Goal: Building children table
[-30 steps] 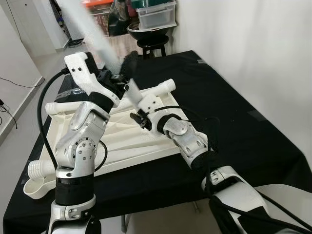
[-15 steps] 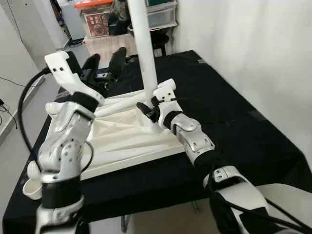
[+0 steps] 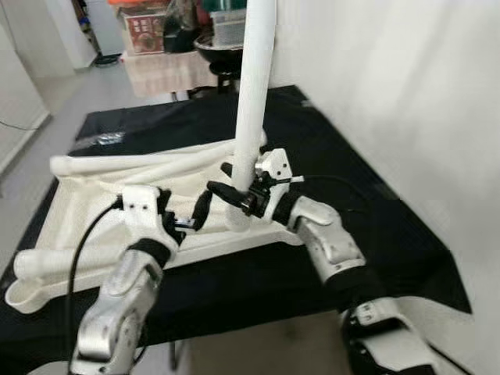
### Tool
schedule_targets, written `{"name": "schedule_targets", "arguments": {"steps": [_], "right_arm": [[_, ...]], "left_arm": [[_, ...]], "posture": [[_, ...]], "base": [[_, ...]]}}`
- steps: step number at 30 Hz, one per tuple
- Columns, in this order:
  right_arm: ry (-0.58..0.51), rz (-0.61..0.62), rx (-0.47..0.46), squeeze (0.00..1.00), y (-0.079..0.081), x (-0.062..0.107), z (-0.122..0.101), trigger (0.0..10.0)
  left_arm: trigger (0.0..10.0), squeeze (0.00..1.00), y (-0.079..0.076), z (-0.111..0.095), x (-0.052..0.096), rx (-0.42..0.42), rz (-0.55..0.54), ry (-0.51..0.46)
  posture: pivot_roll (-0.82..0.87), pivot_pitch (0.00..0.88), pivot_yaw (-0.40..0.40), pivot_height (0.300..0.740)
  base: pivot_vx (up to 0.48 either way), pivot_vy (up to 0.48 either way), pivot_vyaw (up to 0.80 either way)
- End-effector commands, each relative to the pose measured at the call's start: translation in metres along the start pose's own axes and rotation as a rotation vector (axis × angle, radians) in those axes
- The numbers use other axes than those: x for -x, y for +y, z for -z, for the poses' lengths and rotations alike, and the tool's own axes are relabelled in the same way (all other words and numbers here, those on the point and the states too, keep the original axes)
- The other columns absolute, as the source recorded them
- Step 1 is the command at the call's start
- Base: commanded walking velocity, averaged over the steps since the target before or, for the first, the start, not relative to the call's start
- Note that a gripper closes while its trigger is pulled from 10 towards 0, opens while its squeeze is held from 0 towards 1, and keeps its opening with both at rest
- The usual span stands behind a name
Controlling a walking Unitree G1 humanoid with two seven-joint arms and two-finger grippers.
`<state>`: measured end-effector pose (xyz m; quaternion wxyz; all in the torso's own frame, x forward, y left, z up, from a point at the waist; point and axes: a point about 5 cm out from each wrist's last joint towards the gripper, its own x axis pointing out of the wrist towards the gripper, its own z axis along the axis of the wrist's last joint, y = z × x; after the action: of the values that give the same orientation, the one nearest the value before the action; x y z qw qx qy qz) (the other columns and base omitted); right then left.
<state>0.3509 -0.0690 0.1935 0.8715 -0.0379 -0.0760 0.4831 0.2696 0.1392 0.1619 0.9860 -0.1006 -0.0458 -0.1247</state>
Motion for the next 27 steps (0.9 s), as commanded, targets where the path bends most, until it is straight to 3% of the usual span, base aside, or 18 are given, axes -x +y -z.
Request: {"name": "schedule_targets", "arguments": {"steps": [1, 7, 16, 23, 27], "right_arm": [[0.020, -0.038, -0.003, 0.00, 0.007, 0.000, 0.004, 10.0], [0.045, -0.064, 0.011, 0.00, 0.015, 0.002, 0.009, 10.0], [0.052, -0.081, 0.028, 0.00, 0.022, 0.002, 0.011, 10.0], [0.081, -0.079, 0.051, 0.00, 0.024, -0.001, 0.012, 10.0], [0.082, -0.037, 0.029, 0.00, 0.021, -0.003, 0.012, 10.0]], "left_arm": [[10.0, 0.00, -0.004, 0.006, 0.004, -0.029, -0.004, 0.012], [10.0, 0.00, -0.013, 0.019, 0.012, -0.084, -0.002, 0.048], [10.0, 0.00, -0.006, 0.020, 0.014, -0.148, -0.051, 0.047], [10.0, 0.00, -0.005, 0.019, 0.015, -0.191, -0.069, 0.039], [10.0, 0.00, -0.006, 0.019, 0.015, -0.205, -0.068, 0.037]], "posture": [[-0.09, 0.000, 0.067, 0.740], [-0.09, 0.000, 0.067, 0.740], [-0.09, 0.000, 0.071, 0.740], [-0.08, 0.000, 0.070, 0.740], [-0.08, 0.000, 0.069, 0.740]], "base": [[0.000, 0.000, 0.00], [0.000, 0.000, 0.00], [0.000, 0.000, 0.00], [0.000, 0.000, 0.80], [0.000, 0.000, 0.00]]}}
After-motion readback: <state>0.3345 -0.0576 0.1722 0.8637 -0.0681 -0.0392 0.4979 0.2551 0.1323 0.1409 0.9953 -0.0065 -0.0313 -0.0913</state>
